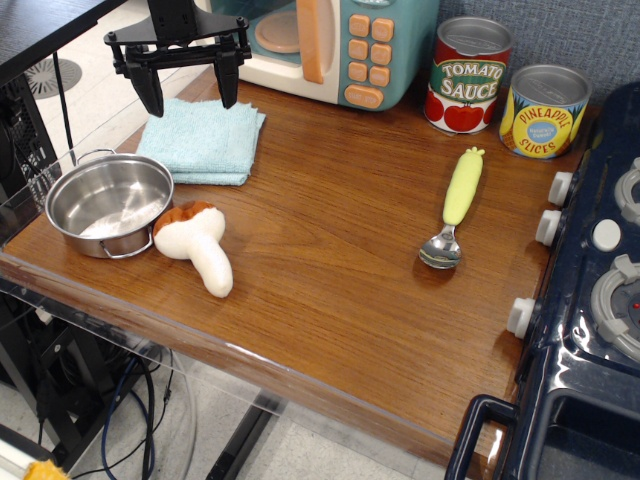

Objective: Move the spoon to the front right corner of the table

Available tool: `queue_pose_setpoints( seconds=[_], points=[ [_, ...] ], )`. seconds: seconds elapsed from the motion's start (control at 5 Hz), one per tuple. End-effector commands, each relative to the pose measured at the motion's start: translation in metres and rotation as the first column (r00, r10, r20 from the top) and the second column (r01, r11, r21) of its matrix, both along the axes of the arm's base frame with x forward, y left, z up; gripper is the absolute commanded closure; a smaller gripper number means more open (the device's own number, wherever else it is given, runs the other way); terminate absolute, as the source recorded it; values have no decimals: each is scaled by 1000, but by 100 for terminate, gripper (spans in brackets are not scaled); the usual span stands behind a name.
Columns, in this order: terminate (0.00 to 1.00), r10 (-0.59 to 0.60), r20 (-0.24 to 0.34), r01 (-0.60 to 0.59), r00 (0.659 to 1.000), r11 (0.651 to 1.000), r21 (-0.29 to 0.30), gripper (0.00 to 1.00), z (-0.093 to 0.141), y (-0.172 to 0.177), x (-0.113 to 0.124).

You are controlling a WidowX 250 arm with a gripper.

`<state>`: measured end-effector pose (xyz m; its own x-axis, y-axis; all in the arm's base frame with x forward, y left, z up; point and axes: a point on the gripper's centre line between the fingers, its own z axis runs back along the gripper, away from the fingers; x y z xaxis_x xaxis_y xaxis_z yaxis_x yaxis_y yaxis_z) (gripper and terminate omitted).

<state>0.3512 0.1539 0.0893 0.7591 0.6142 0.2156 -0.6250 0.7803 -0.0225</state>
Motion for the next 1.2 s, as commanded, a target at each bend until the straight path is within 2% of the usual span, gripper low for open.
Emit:
queue_pose_setpoints(
  seconds=[0.0, 0.2, 0.4, 0.6, 0.8, 1.0],
  points=[
    [0, 0, 0, 0, 1000, 1000, 0, 0, 0, 0, 0],
    [0, -113, -3, 113, 994, 994, 13, 0, 4, -14, 11],
    [0, -265, -2, 265, 964, 964, -14, 0, 7, -36, 23],
    [0, -371, 53, 373, 927, 927, -37, 0, 17, -69, 34],
    [0, -476, 104, 482, 873, 875, -45, 0, 28, -108, 47],
    [0, -536, 135, 547, 833, 835, -63, 0, 32, -143, 58]
  ],
)
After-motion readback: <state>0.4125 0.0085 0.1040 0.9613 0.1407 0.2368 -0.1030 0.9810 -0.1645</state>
